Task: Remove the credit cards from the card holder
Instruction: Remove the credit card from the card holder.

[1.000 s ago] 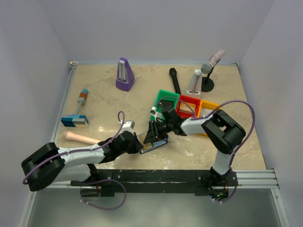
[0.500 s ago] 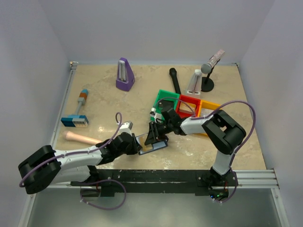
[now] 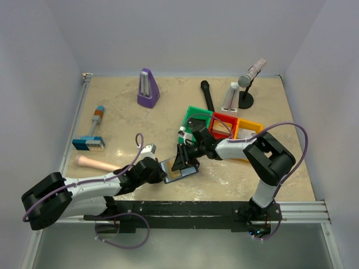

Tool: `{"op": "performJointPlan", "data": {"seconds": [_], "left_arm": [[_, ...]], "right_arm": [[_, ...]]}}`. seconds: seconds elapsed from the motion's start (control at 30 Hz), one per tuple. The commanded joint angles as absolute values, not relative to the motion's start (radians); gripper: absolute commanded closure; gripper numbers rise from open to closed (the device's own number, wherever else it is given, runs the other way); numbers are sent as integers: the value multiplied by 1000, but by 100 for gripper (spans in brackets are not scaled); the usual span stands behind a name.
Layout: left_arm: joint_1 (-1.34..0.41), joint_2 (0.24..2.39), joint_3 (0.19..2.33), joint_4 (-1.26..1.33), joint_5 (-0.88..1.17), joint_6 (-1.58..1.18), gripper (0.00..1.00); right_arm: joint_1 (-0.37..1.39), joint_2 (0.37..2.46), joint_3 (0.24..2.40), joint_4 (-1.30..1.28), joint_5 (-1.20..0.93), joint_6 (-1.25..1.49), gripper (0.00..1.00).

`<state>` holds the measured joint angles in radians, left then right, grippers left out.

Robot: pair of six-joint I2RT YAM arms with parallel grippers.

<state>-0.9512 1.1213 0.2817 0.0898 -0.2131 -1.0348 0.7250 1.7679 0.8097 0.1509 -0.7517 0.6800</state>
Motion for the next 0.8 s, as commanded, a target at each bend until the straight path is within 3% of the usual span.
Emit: {"op": "performJointPlan", "data": {"seconds": [0.0,0.77], "left_arm": [[-951,1134,275,55,-242,-1043,100],[-951,1120,256,57,-249,-1060,100]], "right_arm": [[715,1710,811,166,-776,664,65],[686,1677,776,166,-753,661,73]]}}
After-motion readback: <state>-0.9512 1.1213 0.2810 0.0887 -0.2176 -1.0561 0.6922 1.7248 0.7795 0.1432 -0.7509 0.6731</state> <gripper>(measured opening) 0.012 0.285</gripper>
